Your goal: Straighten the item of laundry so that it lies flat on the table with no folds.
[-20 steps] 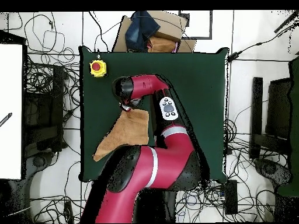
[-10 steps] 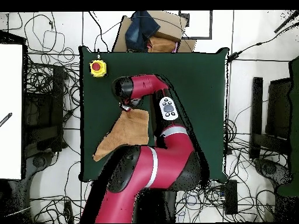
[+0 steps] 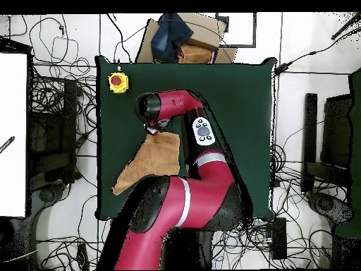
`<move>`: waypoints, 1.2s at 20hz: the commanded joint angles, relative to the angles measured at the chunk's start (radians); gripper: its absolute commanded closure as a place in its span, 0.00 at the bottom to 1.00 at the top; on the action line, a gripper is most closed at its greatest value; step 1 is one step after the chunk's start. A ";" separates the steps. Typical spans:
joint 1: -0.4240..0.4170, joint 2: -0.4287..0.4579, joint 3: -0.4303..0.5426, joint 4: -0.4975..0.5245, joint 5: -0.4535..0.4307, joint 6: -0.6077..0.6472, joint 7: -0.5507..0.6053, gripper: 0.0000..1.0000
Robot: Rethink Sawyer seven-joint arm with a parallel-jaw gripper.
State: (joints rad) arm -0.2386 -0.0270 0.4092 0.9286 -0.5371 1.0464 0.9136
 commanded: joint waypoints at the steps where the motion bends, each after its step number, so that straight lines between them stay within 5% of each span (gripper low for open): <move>1: 0.009 0.012 -0.003 0.063 -0.057 0.043 -0.161 0.00; 24: 0.007 0.035 0.007 0.047 -0.039 0.125 -0.191 0.00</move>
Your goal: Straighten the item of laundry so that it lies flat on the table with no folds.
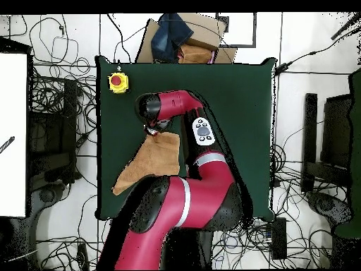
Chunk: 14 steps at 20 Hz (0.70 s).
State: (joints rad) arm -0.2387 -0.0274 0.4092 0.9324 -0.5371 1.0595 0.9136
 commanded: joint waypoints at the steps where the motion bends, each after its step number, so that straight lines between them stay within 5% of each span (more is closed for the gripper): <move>1: 0.006 0.035 0.010 0.045 -0.037 0.109 -0.190 0.00; 14: -0.006 0.021 0.015 0.068 -0.043 0.079 -0.177 0.00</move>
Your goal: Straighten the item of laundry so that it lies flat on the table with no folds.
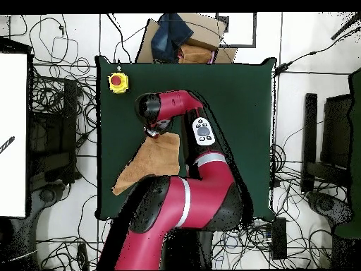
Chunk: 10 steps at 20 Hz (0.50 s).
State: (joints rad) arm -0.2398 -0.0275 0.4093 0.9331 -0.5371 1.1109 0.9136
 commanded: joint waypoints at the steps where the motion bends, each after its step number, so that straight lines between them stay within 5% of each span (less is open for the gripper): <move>1: -0.005 0.020 0.016 0.070 -0.044 0.014 -0.169 0.00; 10: -0.009 0.041 0.007 0.072 -0.054 -0.027 -0.140 0.00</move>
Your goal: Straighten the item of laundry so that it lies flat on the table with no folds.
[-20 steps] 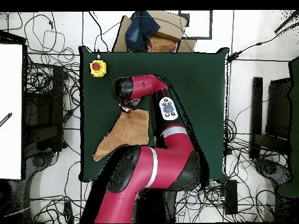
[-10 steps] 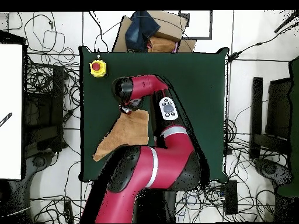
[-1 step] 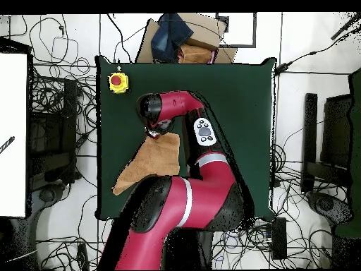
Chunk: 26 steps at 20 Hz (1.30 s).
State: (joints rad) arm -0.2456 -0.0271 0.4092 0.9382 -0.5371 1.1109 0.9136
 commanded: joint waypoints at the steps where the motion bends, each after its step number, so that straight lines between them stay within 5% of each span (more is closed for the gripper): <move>1: -0.003 0.044 0.006 0.065 -0.056 -0.026 -0.140 0.00; 26: -0.001 0.088 0.019 0.009 -0.062 -0.081 -0.128 0.00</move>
State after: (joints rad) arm -0.2456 0.0158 0.4093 0.9376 -0.5371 1.1105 0.9136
